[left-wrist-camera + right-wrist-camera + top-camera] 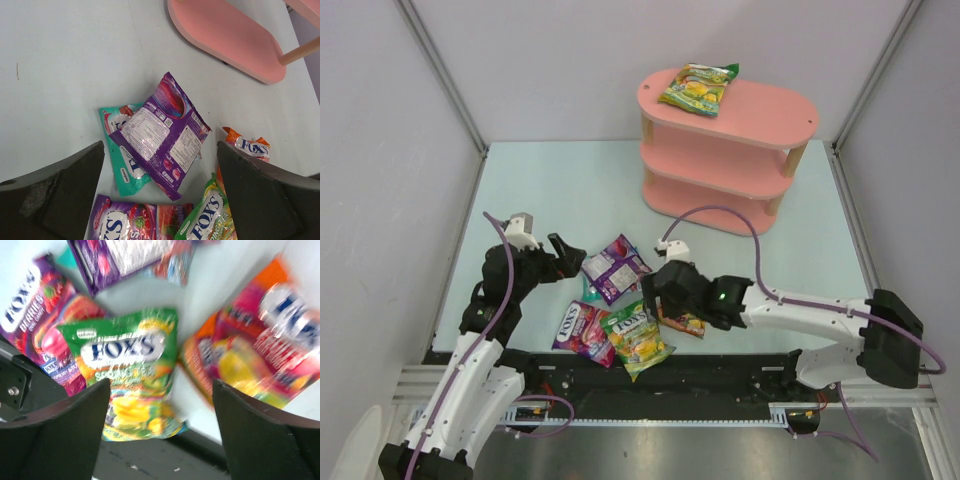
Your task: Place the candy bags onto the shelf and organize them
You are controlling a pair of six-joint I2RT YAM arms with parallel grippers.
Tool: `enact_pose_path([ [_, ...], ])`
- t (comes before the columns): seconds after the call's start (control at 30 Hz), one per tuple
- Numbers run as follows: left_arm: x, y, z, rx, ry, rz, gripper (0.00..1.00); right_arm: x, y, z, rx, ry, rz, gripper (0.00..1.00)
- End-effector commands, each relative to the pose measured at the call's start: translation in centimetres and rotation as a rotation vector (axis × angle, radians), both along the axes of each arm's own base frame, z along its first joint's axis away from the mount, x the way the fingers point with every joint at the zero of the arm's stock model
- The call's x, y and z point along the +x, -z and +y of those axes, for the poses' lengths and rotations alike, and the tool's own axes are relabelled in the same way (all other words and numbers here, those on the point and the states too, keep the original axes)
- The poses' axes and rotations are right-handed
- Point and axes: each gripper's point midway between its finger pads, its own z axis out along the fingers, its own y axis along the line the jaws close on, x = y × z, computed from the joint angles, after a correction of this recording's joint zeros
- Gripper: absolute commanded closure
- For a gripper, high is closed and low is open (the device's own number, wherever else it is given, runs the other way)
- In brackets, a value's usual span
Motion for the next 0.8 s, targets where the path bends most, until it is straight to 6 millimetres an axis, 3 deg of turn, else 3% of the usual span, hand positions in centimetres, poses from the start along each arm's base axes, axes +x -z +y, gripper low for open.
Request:
enact_pose_path([
  [0.0,-0.1,-0.5,-0.3,-0.016,0.013,-0.013,0.0,0.8,-2.0,0.0,0.135,-0.226,0.008,0.19],
  [0.03,-0.1,-0.5,-0.3,-0.016,0.011,-0.013,0.0,1.9,-2.5,0.0,0.186,-0.243,0.005,0.2],
  [0.1,-0.1,-0.6,-0.3,-0.016,0.011,-0.016,0.0,0.4,-1.9,0.2,0.232,-0.375,0.055,0.22],
  [0.3,0.0,-0.4,-0.4,-0.016,0.014,-0.008,0.0,-0.6,-0.8,1.4,0.254,-0.526,0.075,0.26],
  [0.63,-0.1,-0.3,-0.2,-0.006,0.009,0.0,0.0,-1.4,5.1,1.2,0.135,-0.512,0.21,0.29],
  [0.77,-0.1,-0.2,-0.2,-0.007,0.009,0.0,0.0,-2.8,7.5,1.2,0.106,-0.527,0.268,0.29],
])
